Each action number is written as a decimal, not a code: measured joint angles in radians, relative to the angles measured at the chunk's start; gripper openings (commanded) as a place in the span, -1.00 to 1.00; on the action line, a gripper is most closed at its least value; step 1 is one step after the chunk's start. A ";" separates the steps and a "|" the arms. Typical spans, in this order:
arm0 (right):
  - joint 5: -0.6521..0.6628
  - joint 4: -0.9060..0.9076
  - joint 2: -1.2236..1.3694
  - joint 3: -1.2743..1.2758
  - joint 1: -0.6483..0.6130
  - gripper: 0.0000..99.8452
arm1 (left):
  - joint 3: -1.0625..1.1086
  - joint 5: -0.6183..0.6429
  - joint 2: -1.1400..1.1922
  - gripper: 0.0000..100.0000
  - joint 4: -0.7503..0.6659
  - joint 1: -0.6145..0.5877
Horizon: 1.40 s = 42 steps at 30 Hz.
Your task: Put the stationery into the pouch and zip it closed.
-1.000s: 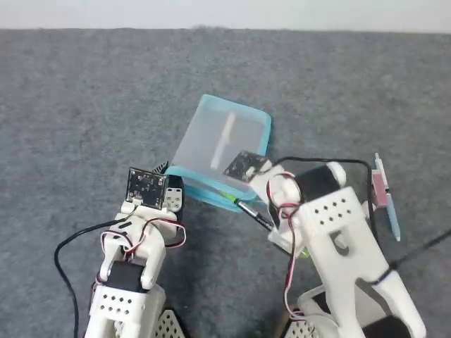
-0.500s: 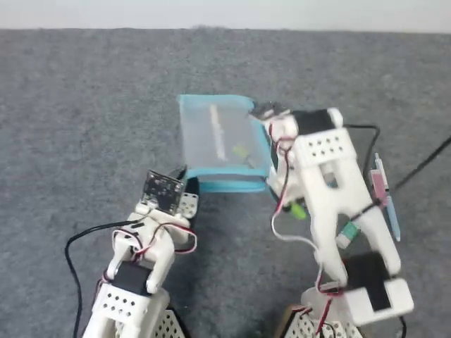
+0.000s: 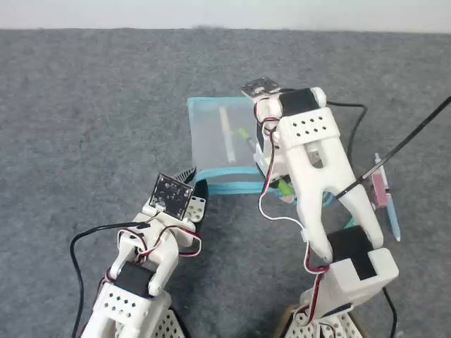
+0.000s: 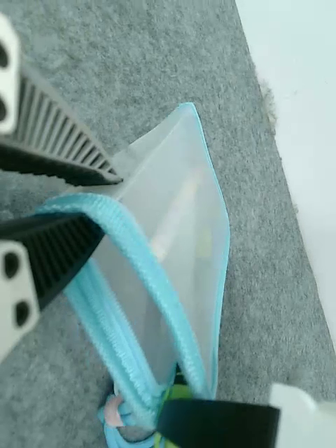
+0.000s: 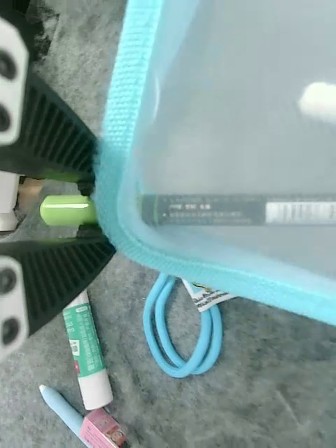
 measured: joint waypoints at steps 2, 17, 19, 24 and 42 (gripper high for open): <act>0.000 0.000 0.000 -0.008 -0.009 -0.52 | 0.000 0.000 0.000 -0.98 0.000 0.000; 0.041 0.000 -0.264 -0.015 -0.126 -0.52 | 0.000 -0.005 0.000 -0.98 0.000 0.003; 0.064 0.000 -0.319 -0.015 -0.112 -0.52 | 0.000 -0.006 0.000 -0.98 0.000 0.003; 0.170 0.000 -0.400 0.055 0.052 -0.52 | 0.000 -0.006 0.000 -0.98 0.000 -0.008; 0.896 -0.224 -0.404 0.560 0.896 -0.67 | 0.009 -0.006 0.000 -0.98 0.000 -0.057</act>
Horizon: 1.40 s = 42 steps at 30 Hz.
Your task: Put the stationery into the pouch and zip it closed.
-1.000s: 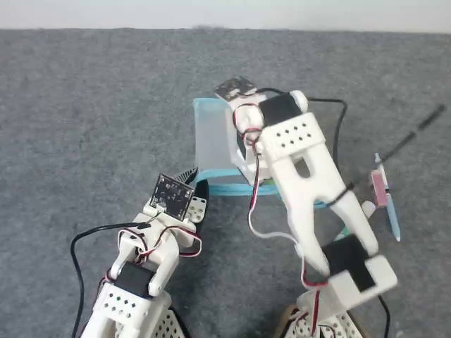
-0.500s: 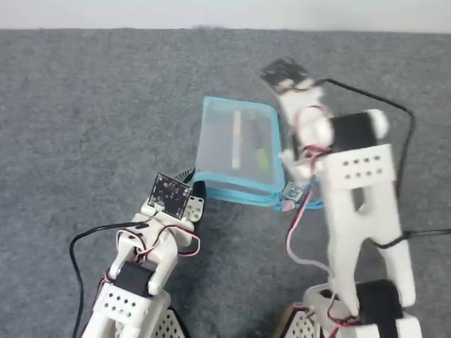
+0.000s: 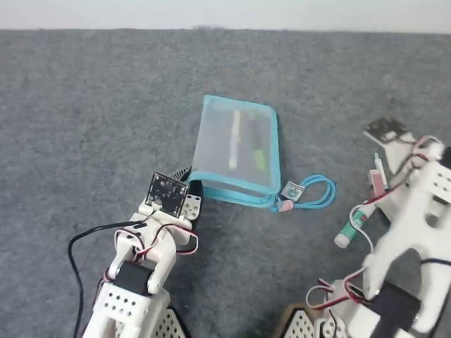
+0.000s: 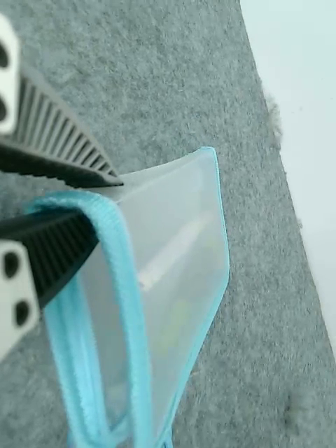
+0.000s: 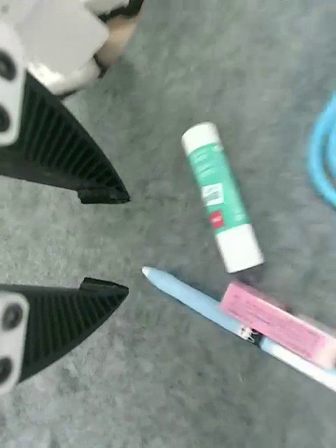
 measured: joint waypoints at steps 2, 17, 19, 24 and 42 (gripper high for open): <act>0.011 -0.072 0.000 0.048 0.046 -0.67 | 0.000 0.000 0.000 -0.98 0.000 0.000; -0.023 -0.388 0.287 0.132 0.152 -0.57 | 0.000 0.000 0.000 -0.98 0.000 0.000; -0.054 -0.391 0.350 0.091 0.150 -0.57 | 0.000 0.000 0.000 -0.98 0.000 0.000; -0.127 -0.396 0.459 0.015 0.121 -0.60 | 0.000 0.000 0.000 -0.98 0.000 0.000; -0.146 -0.296 0.482 -0.071 0.117 -0.99 | 0.000 0.000 0.000 -0.98 0.000 0.000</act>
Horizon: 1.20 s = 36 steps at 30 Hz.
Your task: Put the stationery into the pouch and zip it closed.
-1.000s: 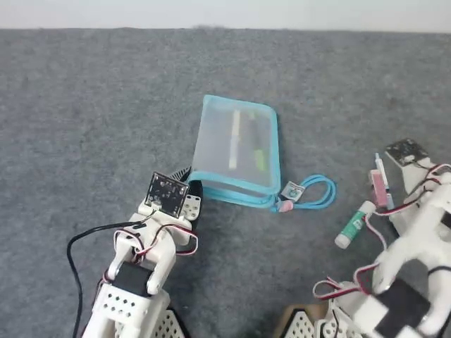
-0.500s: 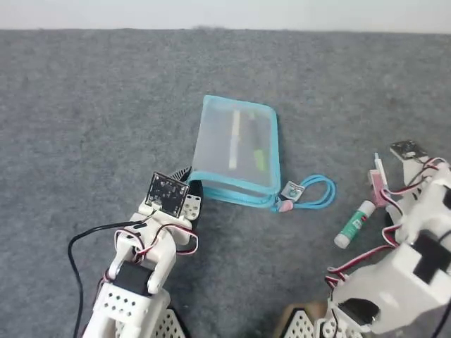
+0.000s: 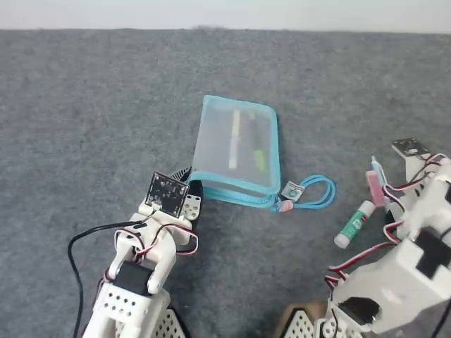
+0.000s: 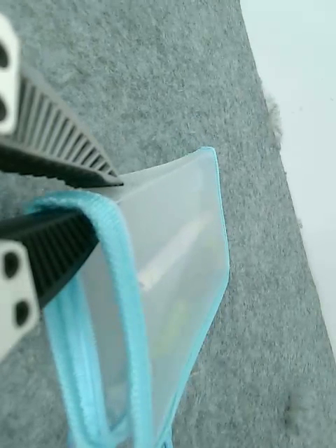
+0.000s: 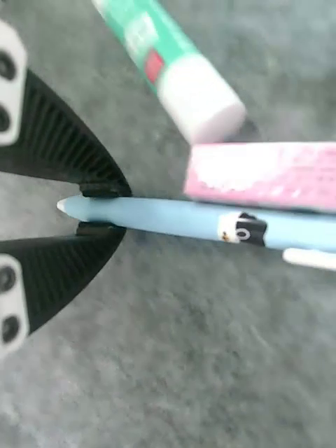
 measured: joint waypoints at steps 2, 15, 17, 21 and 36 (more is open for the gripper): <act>0.000 0.075 -0.072 -0.006 0.000 -0.99 | 0.000 0.000 0.000 -0.98 0.000 0.000; 0.002 0.489 -0.787 -0.002 -0.242 -0.99 | 0.000 0.000 0.000 -0.98 0.000 0.000; 0.003 0.514 -0.885 0.032 -0.348 -0.99 | 0.000 0.000 0.000 -0.98 0.000 0.000; 0.003 0.516 -1.069 0.149 -0.575 -0.99 | 0.000 0.000 0.000 -0.98 0.000 0.000; -0.054 0.511 -1.151 0.342 -0.931 -0.99 | 0.000 0.000 0.000 -0.98 0.000 0.000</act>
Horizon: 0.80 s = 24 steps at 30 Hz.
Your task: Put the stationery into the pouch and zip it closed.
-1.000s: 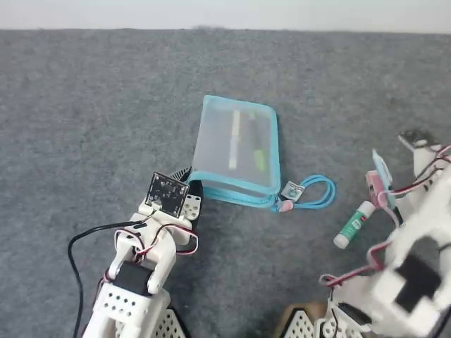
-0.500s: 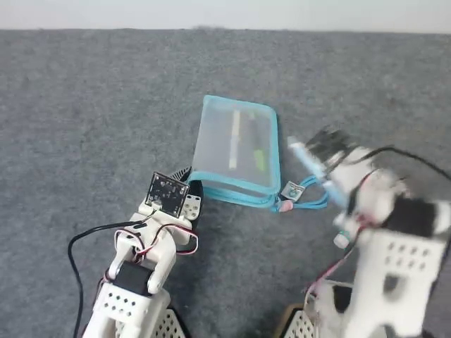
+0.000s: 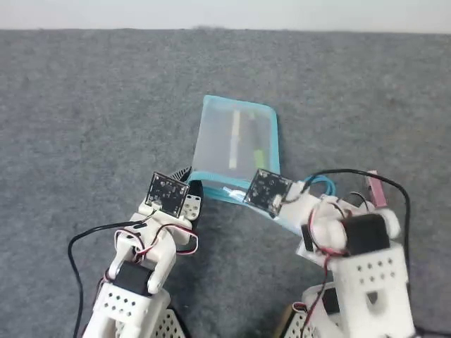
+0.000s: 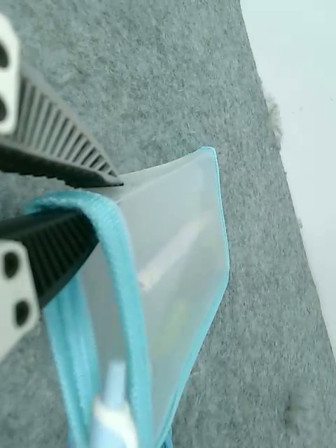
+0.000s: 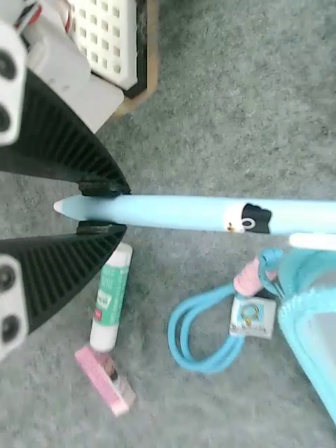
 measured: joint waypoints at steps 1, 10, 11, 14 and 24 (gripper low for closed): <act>-0.018 -0.002 0.025 0.000 -0.003 -0.99 | 0.000 0.000 0.000 -0.98 0.000 0.000; -0.199 -0.155 0.288 0.000 -0.005 -0.99 | 0.000 0.000 0.000 -0.98 0.000 0.000; -0.230 -0.161 0.316 -0.008 -0.005 -0.99 | 0.000 0.000 0.000 -0.98 0.000 0.000; -0.350 -0.163 0.407 -0.083 -0.005 -0.99 | 0.000 0.000 0.000 -0.98 0.000 0.000; -0.657 -0.005 0.770 -0.523 -0.069 -0.99 | 0.000 0.000 0.000 -0.98 0.000 0.000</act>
